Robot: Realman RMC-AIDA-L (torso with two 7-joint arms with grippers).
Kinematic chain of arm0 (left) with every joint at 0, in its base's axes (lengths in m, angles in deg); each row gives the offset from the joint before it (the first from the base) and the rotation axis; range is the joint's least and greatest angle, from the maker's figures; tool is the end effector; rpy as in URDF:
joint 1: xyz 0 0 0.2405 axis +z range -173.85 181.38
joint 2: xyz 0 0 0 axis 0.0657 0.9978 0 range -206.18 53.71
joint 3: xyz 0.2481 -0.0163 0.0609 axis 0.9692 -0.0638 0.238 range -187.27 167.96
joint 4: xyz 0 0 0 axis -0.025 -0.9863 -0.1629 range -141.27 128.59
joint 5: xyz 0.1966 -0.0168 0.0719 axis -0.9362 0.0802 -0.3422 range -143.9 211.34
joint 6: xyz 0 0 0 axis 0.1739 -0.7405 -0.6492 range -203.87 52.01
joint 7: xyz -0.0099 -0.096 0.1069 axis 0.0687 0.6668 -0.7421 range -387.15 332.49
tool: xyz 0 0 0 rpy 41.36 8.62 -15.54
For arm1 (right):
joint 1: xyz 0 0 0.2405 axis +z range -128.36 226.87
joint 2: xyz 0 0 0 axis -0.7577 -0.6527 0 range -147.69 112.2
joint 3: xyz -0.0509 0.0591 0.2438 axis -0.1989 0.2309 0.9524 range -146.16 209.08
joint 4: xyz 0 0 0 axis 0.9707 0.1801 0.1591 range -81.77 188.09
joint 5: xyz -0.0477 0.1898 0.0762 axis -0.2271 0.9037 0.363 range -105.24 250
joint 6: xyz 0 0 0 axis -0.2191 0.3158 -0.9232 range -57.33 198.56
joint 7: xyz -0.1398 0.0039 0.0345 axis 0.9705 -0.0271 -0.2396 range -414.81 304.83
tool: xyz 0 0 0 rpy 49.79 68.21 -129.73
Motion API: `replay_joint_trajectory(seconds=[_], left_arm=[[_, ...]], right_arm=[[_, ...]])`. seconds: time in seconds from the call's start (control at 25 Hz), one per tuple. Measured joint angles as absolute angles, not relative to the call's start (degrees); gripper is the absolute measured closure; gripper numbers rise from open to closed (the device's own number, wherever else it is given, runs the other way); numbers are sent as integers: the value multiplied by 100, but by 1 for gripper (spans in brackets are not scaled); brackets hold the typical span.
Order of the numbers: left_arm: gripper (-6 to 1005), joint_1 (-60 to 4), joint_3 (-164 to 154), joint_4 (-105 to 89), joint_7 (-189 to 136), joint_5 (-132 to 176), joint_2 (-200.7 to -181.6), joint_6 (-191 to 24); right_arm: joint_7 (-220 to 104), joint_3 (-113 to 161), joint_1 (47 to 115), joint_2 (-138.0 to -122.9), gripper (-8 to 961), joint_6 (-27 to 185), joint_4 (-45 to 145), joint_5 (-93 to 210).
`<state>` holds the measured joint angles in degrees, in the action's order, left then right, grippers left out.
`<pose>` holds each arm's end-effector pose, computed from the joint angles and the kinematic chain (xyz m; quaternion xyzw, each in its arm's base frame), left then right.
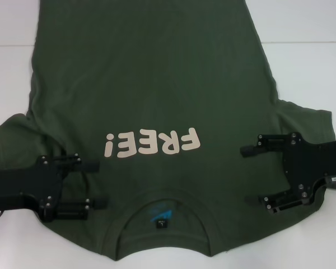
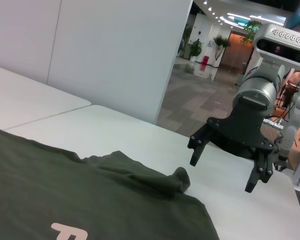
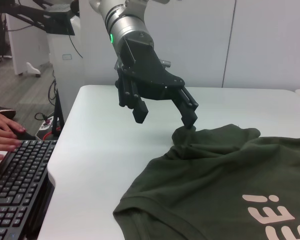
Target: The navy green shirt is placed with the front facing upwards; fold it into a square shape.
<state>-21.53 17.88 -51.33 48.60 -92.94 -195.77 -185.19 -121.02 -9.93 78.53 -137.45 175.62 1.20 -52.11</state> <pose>-0.2845 0.2709 0.0298 -0.9479 -0.1954 -0.2438 0.0619 0.2468 0.3033 0.0213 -0.9859 -0.0002 0.1595 0.0499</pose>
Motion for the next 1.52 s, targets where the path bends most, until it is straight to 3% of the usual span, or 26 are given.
replay_joint_trajectory(seconds=[0.48, 0.84, 1.2, 1.52], left_arm=[[174, -2090, 1782, -5332, 4963, -9316, -19606, -18502], [175, -1779, 1827, -6941, 6348, -9399, -19998, -18579], [175, -1825, 1854, -8093, 8409, -10144, -19976, -18595], [186, -2003, 1900, -8220, 9009, -10659, -19777, -18285]], right_arm=[[-12073, -993, 7852, -13745, 39, 17562, 114, -5206], [-12029, -950, 7838, -13745, 38, 17531, 139, -5207], [-12018, -963, 7850, -13736, 38, 17410, 115, -5201], [-11939, -979, 7869, -13731, 39, 17320, 112, -5198]])
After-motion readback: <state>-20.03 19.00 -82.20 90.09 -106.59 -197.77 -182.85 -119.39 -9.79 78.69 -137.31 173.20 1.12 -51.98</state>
